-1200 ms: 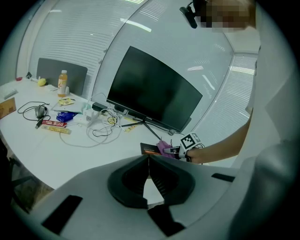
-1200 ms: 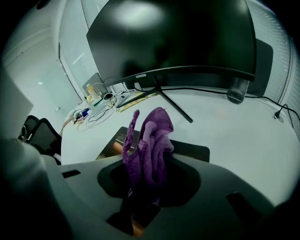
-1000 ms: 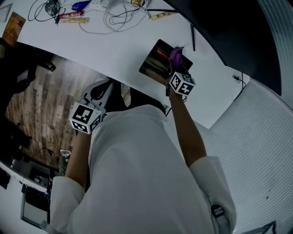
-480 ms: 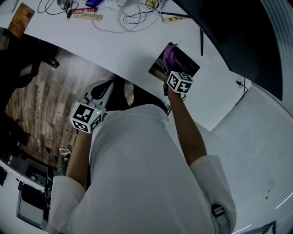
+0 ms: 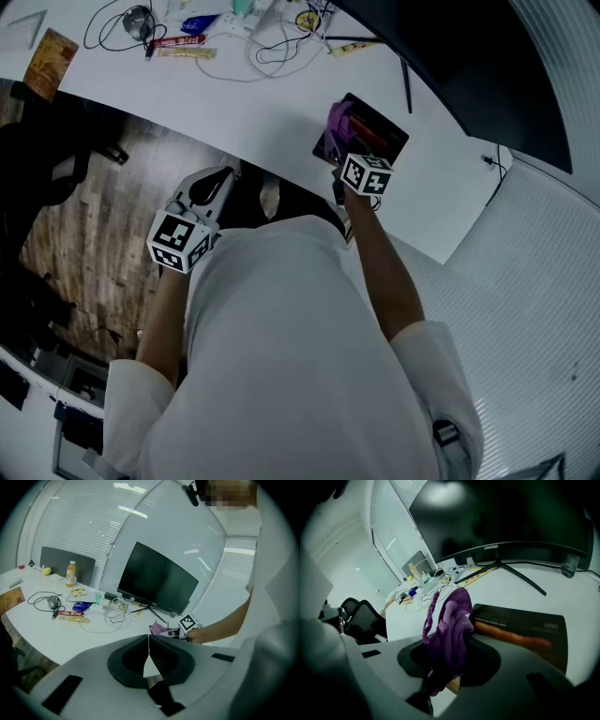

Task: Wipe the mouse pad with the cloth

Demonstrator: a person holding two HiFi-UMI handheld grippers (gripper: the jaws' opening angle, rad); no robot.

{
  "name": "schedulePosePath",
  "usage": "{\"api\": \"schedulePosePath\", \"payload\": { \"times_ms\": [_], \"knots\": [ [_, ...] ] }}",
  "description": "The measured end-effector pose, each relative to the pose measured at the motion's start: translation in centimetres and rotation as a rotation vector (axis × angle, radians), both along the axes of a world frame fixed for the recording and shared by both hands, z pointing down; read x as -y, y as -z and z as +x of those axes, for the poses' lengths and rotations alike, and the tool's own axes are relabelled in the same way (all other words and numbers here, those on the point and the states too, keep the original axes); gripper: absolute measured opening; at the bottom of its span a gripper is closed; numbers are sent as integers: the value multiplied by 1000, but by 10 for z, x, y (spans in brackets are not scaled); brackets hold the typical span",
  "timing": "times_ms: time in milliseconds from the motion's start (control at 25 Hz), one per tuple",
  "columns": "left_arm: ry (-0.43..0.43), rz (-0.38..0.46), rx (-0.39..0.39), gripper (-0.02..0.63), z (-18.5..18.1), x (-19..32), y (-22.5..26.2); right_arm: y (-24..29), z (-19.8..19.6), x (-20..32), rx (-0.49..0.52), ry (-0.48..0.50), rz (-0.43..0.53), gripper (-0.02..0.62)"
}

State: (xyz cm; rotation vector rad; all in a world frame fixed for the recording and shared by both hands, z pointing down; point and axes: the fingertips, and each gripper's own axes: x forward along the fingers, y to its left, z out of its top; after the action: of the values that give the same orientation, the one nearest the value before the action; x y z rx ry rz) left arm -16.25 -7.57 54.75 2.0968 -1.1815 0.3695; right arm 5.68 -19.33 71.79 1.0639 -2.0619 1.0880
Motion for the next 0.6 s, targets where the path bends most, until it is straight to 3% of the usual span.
{"api": "schedulePosePath", "payload": {
  "times_ms": [280,600],
  "knots": [
    [-118,73,-25,20,1,5,11,62,10,-7,-11,-52,111,140],
    [-259,123,-82,20,39,10,26,139,41,-33,4,-125,214,140]
  ]
}}
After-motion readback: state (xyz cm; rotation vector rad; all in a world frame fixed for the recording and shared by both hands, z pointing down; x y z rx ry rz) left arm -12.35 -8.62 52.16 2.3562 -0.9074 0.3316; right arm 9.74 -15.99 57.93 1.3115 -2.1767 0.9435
